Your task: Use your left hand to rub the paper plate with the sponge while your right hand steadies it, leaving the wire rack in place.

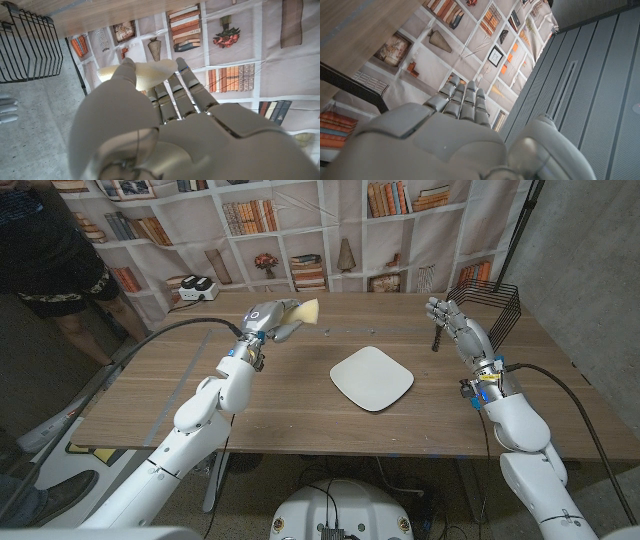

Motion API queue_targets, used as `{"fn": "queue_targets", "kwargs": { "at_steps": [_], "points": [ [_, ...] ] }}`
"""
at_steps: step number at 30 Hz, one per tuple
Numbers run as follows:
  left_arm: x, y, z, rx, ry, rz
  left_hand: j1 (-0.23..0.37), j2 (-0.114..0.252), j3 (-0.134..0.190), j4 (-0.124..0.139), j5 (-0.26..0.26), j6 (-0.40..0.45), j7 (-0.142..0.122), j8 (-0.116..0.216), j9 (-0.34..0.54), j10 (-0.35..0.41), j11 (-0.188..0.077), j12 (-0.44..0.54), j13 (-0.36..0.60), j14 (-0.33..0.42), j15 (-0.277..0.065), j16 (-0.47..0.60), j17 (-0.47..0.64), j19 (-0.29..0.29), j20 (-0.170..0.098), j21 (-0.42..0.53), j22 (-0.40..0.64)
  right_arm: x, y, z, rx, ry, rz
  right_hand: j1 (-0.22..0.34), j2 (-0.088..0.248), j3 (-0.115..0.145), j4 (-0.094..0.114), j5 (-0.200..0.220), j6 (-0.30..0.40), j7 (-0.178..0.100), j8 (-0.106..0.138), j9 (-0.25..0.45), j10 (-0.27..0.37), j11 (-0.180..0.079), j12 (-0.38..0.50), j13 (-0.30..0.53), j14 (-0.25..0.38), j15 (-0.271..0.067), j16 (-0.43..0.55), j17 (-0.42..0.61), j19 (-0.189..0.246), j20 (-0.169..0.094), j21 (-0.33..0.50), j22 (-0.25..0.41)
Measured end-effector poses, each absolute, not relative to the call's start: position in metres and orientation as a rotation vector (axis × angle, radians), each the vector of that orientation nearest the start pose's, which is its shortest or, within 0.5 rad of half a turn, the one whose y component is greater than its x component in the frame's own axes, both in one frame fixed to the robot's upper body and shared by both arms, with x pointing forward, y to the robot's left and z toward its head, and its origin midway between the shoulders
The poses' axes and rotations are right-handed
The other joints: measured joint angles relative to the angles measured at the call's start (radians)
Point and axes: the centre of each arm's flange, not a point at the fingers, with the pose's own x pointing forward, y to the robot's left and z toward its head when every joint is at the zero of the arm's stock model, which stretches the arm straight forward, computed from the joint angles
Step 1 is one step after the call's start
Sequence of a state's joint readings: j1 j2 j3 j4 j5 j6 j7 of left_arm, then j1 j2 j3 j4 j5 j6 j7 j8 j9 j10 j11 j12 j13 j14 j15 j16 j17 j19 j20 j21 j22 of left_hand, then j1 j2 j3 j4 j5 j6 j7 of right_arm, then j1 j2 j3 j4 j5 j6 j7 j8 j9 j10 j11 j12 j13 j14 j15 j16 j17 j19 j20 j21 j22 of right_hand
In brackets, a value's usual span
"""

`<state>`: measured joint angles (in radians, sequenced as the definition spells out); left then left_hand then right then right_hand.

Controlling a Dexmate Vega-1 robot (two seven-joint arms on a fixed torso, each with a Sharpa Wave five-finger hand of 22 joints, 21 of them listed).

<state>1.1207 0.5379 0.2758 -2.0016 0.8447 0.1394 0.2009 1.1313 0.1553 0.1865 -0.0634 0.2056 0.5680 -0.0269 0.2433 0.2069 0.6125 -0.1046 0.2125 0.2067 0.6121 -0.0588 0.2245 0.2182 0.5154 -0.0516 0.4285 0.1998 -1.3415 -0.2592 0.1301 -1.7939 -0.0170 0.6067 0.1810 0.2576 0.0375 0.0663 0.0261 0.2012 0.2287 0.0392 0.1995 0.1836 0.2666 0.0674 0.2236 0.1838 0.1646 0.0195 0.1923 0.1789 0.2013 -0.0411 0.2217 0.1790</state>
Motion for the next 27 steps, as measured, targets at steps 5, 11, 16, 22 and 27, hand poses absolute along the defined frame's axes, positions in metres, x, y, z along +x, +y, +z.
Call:
{"fn": "queue_targets", "kwargs": {
  "at_steps": [5,11,16,22,27],
  "points": [
    [0.518,0.206,0.029,1.254,-0.897,0.304,0.000,0.000,0.000,0.000,0.000,0.000,0.000,0.000,0.000,-0.004,-0.004,0.000,0.000,0.000,0.000,0.000,0.000,0.000,0.000,0.000,0.000,0.474,-0.293,-0.045,-0.495,-1.061,0.069,0.000,0.000,0.000,0.000,0.000,0.005,-0.005,0.000,0.000,0.004,-0.004,0.000,0.000,0.004,-0.004,0.000,0.000,0.000,0.000,0.000,0.000],
    [0.520,0.202,0.031,1.265,-0.911,0.277,0.000,0.000,0.000,0.000,0.000,-0.005,-0.005,0.000,0.000,-0.004,-0.004,0.000,0.000,0.000,0.000,0.000,0.000,0.000,0.000,0.000,0.000,0.470,-0.288,-0.046,-0.615,-1.078,0.013,0.000,0.000,0.000,0.000,0.005,0.011,-0.011,0.004,0.000,0.006,-0.006,0.000,0.000,0.004,-0.004,0.000,0.000,0.007,0.007,-0.004,0.000],
    [0.522,0.199,0.032,1.269,-0.922,0.256,0.000,0.000,0.000,0.000,0.000,-0.005,-0.005,0.000,0.000,-0.004,-0.004,0.000,0.000,0.000,0.000,0.000,0.000,0.000,0.000,0.000,0.000,0.467,-0.284,-0.048,-0.711,-1.078,-0.020,0.004,0.004,0.000,0.000,0.008,0.016,-0.016,0.004,0.000,0.009,-0.009,0.000,0.000,0.009,-0.009,0.000,0.000,0.007,0.007,-0.004,0.000],
    [0.523,0.192,0.034,1.278,-0.937,0.222,0.000,0.000,0.000,0.000,0.000,-0.005,-0.005,0.000,0.000,-0.004,-0.004,0.000,0.000,0.000,0.000,0.000,0.000,0.000,0.000,0.000,0.000,0.464,-0.279,-0.050,-0.806,-1.072,-0.040,0.004,0.004,0.004,-0.004,0.008,0.021,-0.021,0.004,0.000,0.011,-0.011,0.000,0.000,0.009,-0.009,0.000,0.000,0.007,0.007,-0.004,0.000],
    [0.524,0.187,0.036,1.293,-0.945,0.189,0.000,0.000,0.000,0.000,0.000,-0.005,-0.005,0.000,0.000,-0.004,-0.004,0.000,0.000,0.000,0.000,0.000,0.000,0.000,0.000,0.000,0.000,0.461,-0.272,-0.052,-0.900,-1.066,-0.048,0.008,0.008,0.004,-0.004,0.008,0.037,-0.022,0.008,0.000,0.013,-0.013,0.000,0.000,0.013,-0.013,0.000,0.000,0.007,0.007,-0.004,0.000]
  ]
}}
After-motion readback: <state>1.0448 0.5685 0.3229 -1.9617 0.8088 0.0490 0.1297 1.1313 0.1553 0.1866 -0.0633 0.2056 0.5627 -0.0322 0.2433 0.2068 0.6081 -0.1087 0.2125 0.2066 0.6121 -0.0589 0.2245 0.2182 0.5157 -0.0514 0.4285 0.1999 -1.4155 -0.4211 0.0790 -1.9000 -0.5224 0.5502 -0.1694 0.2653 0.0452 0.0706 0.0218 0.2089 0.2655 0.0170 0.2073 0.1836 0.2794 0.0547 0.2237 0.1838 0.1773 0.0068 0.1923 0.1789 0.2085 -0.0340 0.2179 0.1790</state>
